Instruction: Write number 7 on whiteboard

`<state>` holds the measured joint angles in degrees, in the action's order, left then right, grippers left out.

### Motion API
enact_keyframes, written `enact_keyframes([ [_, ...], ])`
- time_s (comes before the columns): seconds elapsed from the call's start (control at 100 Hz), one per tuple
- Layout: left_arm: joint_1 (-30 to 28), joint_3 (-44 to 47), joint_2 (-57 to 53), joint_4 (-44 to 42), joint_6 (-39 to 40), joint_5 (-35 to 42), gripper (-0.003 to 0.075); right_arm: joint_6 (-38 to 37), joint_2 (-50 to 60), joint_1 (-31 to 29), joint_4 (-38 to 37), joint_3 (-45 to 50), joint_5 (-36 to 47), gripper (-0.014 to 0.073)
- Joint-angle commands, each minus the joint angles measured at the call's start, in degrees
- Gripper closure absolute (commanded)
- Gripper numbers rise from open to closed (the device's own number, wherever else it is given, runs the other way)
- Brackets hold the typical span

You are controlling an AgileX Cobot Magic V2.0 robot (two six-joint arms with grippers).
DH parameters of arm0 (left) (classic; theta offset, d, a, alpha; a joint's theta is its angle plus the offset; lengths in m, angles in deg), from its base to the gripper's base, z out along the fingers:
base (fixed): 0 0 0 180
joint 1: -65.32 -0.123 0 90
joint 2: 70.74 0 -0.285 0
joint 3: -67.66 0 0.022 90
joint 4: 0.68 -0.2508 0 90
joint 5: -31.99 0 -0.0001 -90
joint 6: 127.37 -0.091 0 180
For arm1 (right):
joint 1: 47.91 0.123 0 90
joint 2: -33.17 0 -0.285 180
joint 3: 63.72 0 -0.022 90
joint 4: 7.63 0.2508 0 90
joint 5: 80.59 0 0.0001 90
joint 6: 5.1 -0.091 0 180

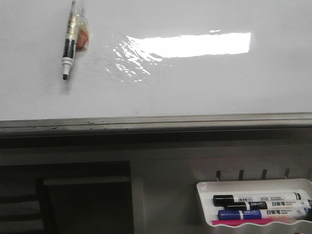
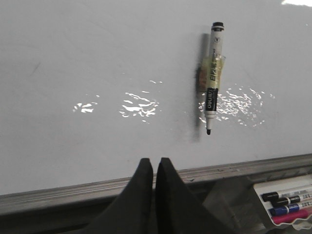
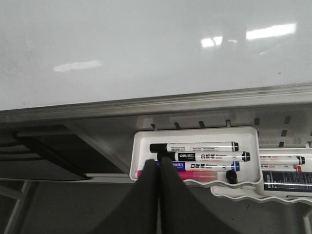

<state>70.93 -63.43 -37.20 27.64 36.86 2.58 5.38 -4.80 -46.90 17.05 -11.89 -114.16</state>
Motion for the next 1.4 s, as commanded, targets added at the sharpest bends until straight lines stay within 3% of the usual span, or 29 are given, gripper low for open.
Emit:
enact_keyframes([
  [0.0, 2.43, -2.17, 3.14, 1.76, -0.40, 5.90, 0.0688, 1.45, -1.25, 0.41, 0.67, -2.83, 2.50, 0.0557],
  [0.07, 3.83, -2.17, 5.23, 3.76, -0.40, 7.94, 0.0577, 1.45, -1.59, 0.41, 1.10, -3.21, 2.50, 0.0426],
  [0.16, 5.32, -2.17, 7.92, 6.57, -0.40, 11.04, 0.0367, 1.45, -1.59, 0.41, 1.29, -3.32, 2.60, 0.0231],
  [0.19, 5.78, -2.17, 9.14, 6.90, -0.40, 12.03, 0.0293, 1.45, -1.59, 0.41, 1.37, -3.32, 2.60, 0.0189],
  [0.26, 7.12, -2.17, 11.66, 7.47, -0.40, 14.57, 0.0214, 1.45, -1.59, 0.41, 1.37, -3.48, 2.60, 0.0141],
  [0.46, 14.55, -3.59, 20.37, 7.47, -2.64, 21.27, 0.0253, 1.45, -1.59, 0.41, 1.37, -3.46, 2.71, 0.0146],
  [0.69, 22.44, -7.07, 33.67, 7.10, -3.63, 35.41, 0.0261, 1.45, -1.59, 0.41, 1.37, -3.46, 2.90, 0.0146],
  [0.98, 22.98, -13.68, 46.15, 5.57, -3.63, 37.78, 0.0261, 1.45, -1.59, 0.41, 1.37, -3.46, 2.90, 0.0146],
  [1.39, 22.98, -16.79, 52.38, 2.89, -3.63, 37.63, 0.0286, 1.45, -1.59, 0.41, 1.37, -3.46, 3.11, 0.0146],
])
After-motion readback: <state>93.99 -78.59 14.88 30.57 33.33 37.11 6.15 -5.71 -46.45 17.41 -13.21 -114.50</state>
